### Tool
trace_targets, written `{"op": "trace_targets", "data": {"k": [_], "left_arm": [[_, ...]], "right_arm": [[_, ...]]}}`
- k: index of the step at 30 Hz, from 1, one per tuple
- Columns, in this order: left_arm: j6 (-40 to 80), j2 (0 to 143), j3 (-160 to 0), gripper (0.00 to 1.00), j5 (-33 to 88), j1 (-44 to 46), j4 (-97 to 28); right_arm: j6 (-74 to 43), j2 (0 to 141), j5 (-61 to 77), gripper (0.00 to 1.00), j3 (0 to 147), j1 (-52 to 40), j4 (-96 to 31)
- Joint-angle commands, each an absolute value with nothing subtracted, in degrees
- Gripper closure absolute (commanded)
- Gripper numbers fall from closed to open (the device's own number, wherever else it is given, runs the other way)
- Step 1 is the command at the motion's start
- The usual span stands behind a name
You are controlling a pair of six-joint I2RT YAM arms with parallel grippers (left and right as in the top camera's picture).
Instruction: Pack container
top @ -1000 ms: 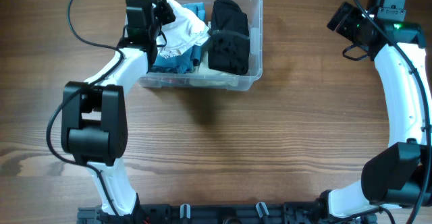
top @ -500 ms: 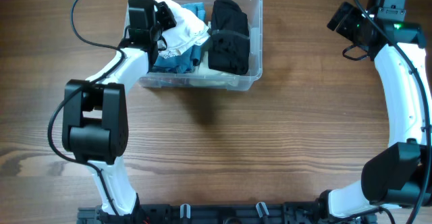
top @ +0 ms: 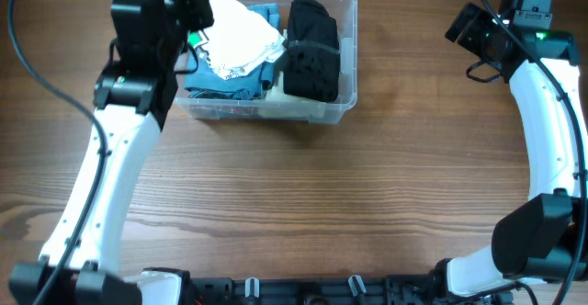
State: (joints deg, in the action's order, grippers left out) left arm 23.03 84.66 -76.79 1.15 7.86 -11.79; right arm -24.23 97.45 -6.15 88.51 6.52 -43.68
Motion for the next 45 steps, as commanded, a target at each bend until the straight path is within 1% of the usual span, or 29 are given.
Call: {"op": "trace_targets", "data": {"k": [1, 2, 4, 5, 6, 7, 8, 9, 15, 33, 36, 39, 41, 45], "left_arm": [[22.74, 78.13, -76.51, 0.56, 0.58, 7.64, -23.42], [22.76, 76.01, -76.51, 0.55, 0.60, 7.64, -28.34], [22.98, 73.45, -76.51, 0.55, 0.84, 7.66, -34.06], [22.98, 71.66, -76.51, 0.53, 1.98, 7.64, -38.04], [22.98, 70.52, -76.51, 0.40, 3.09, 7.64, -40.51], [22.98, 68.97, -76.51, 0.13, 4.60, 7.64, -43.88], [22.96, 67.79, -76.51, 0.04, 5.43, 7.64, -46.57], [22.96, 66.74, -76.51, 0.00, 5.56, 7.64, -49.21], [22.94, 64.86, -76.51, 0.00, 5.54, 7.64, -59.51], [22.17, 65.73, -76.44, 0.00, 5.54, 7.64, -67.33], [16.80, 64.90, -74.94, 0.00, 6.00, 7.64, -67.11], [16.67, 60.34, -70.89, 0.00, 5.98, 7.64, -65.23], [16.64, 55.61, -65.91, 0.00, 5.96, 7.62, -61.63], [14.85, 45.45, -53.89, 0.00, 6.02, 7.60, -50.00]], "right_arm": [[-24.86, 98.08, -5.89, 0.00, 88.38, 6.39, -43.55], [-24.84, 98.08, -5.89, 0.00, 88.38, 6.39, -43.55], [-24.86, 98.08, -5.89, 0.00, 88.38, 6.39, -43.55], [-24.86, 98.08, -5.89, 0.00, 88.38, 6.39, -43.55], [-24.86, 98.08, -5.89, 0.00, 88.38, 6.39, -43.55], [-24.84, 98.08, -5.89, 0.00, 88.38, 6.39, -43.55], [-24.86, 98.08, -5.89, 0.00, 88.38, 6.39, -43.55], [-24.84, 98.08, -5.89, 0.00, 88.38, 6.39, -43.55], [-24.84, 98.08, -5.89, 0.00, 88.38, 6.39, -43.55], [-24.86, 98.08, -5.89, 0.00, 88.38, 6.39, -43.55], [-24.86, 98.08, -5.89, 0.00, 88.38, 6.39, -43.55], [-24.86, 98.08, -5.89, 0.00, 88.38, 6.39, -43.55], [-24.86, 98.08, -5.89, 0.00, 88.38, 6.39, -43.55], [-24.84, 98.08, -5.89, 0.00, 88.38, 6.39, -43.55]]}}
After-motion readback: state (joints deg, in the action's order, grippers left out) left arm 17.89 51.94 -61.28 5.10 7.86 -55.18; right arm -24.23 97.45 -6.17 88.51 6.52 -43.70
